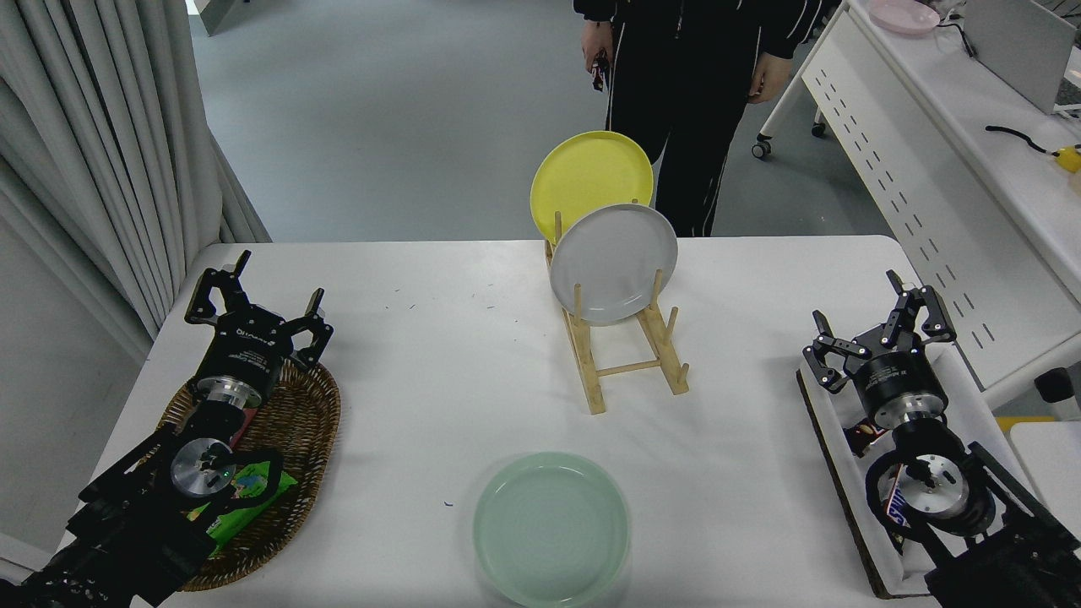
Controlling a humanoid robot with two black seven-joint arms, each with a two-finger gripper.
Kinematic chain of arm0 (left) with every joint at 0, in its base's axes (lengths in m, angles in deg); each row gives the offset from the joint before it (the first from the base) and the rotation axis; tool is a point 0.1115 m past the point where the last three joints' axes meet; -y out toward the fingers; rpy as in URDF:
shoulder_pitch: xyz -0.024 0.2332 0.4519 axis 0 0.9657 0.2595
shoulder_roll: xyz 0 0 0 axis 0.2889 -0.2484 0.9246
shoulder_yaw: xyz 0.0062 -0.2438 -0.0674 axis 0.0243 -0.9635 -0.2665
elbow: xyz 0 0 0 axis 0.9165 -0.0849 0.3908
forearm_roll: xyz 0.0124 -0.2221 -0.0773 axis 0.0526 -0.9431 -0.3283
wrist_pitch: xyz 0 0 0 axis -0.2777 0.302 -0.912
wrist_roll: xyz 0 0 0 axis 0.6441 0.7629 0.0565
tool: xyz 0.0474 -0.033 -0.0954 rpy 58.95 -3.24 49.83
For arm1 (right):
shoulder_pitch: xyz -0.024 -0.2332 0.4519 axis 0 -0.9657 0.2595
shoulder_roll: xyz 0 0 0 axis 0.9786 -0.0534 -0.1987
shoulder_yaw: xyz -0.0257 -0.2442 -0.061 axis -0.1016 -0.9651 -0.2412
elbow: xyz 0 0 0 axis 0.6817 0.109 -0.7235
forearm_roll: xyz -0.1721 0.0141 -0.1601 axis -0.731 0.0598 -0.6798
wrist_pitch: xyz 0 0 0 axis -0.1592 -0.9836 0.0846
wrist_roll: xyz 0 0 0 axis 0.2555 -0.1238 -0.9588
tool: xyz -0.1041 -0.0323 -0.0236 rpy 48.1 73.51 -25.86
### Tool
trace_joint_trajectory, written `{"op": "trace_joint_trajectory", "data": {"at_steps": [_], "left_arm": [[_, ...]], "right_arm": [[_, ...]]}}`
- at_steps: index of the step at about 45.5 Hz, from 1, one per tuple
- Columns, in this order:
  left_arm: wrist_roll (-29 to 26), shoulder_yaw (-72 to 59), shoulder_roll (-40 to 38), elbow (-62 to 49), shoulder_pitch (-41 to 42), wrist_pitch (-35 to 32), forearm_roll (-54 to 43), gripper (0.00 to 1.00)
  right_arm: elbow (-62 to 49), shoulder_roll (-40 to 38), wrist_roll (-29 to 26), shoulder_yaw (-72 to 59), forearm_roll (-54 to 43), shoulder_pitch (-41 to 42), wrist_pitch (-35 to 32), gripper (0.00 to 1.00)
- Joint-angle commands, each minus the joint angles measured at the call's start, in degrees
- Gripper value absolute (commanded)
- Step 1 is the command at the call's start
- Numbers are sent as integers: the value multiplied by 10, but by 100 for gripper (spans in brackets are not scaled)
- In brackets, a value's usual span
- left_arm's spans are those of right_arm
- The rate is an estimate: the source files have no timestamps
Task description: Place the plate on the table
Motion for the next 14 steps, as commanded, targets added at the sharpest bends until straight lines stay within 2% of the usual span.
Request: {"op": "trace_joint_trajectory", "data": {"at_steps": [1,14], "left_arm": [[0,0,0,0,0,0,0,100],[0,0,0,0,0,0,0,100]], "right_arm": [[-7,5,3,-2,1,5,-7,100],[-10,5,3,-2,1,10,-7,100]]}}
